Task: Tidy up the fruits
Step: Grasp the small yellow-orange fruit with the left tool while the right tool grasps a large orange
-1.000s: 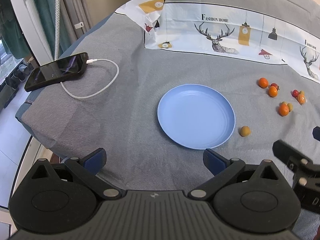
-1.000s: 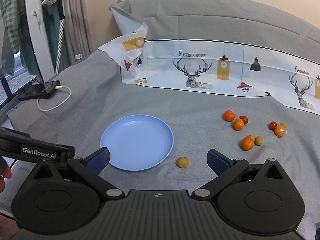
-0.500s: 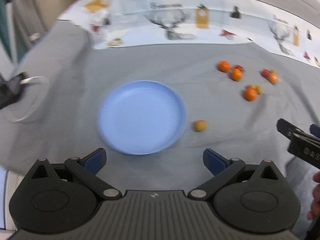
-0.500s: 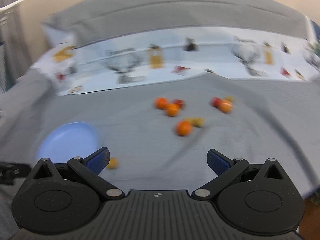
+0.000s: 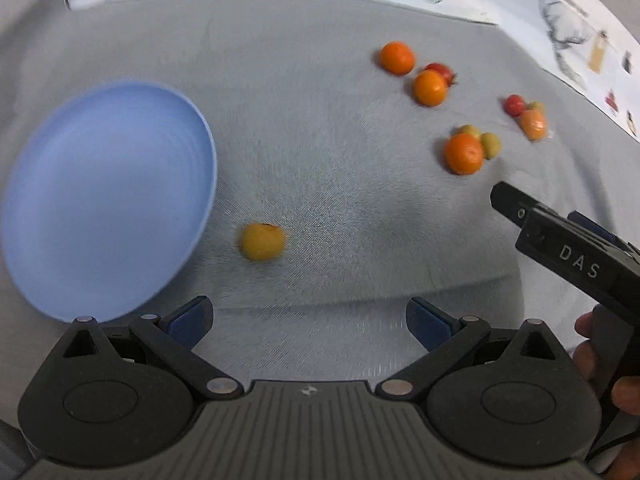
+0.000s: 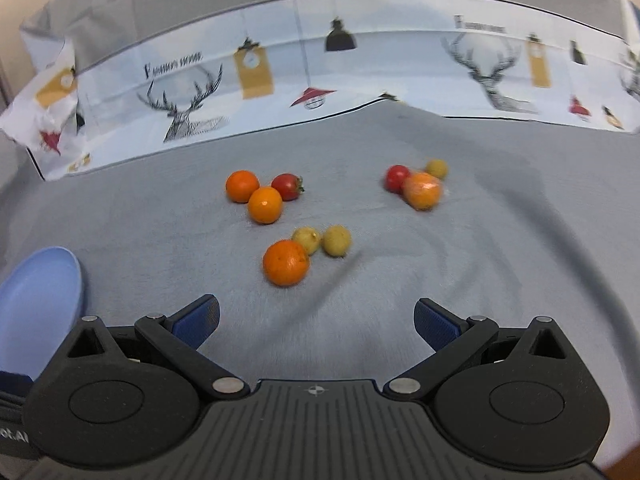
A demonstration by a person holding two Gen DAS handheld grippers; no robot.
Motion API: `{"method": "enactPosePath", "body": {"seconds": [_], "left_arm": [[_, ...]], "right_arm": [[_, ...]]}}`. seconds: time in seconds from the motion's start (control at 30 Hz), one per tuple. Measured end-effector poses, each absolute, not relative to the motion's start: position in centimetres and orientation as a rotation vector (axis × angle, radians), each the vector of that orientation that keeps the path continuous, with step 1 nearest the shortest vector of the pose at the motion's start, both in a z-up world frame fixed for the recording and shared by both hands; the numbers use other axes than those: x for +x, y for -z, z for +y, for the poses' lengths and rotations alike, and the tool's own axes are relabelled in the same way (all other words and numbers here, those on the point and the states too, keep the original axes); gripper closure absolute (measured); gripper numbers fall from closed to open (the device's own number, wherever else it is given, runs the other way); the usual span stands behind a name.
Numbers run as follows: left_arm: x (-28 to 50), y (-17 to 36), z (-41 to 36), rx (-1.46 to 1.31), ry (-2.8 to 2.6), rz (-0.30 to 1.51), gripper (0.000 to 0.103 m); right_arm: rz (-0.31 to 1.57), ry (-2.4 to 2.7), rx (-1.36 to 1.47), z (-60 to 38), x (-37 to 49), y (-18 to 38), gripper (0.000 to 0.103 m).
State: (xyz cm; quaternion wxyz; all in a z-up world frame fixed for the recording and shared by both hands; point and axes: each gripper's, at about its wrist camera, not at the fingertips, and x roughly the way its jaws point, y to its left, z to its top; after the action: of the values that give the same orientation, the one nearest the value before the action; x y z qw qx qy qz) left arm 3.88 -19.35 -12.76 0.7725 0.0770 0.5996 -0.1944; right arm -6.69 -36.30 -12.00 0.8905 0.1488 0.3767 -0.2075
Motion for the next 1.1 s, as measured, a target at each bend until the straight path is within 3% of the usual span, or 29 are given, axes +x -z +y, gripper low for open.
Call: {"method": "enactPosePath", "body": {"seconds": [0.17, 0.4, 0.87, 0.93, 1.0, 1.07, 1.1], "left_arm": [[6.9, 15.3, -19.1, 0.074, 0.345, 1.4, 0.0], [10.8, 15.9, -18.3, 0.016, 0.277, 1.394, 0.0], [10.2, 16.3, -20.0, 0.077, 0.359, 1.395, 0.001], [9.9, 16.4, -20.2, 0.091, 0.341, 1.371, 0.01], [9.9, 16.4, -20.9, 0.158, 0.314, 1.334, 0.034], [9.8, 16.3, -21.4, 0.225, 0.306, 1.3, 0.057], [9.8, 16.2, -21.5, 0.237, 0.31, 1.293, 0.073]], "right_arm": [[0.812, 0.372, 0.318, -38.0, -3.1, 13.9, 0.0], [0.854, 0.376, 0.327, -38.6, 0.3, 16.8, 0.0], [0.774, 0.42, 0.161, -37.2, 0.0, 18.8, 0.001], [0.761, 0.425, 0.146, -37.0, -0.1, 18.9, 0.001], [0.751, 0.433, 0.116, -36.6, -0.3, 18.8, 0.001], [0.742, 0.424, 0.093, -36.3, -0.6, 18.7, 0.02], [0.734, 0.405, 0.097, -36.2, -0.8, 18.6, 0.043]]}}
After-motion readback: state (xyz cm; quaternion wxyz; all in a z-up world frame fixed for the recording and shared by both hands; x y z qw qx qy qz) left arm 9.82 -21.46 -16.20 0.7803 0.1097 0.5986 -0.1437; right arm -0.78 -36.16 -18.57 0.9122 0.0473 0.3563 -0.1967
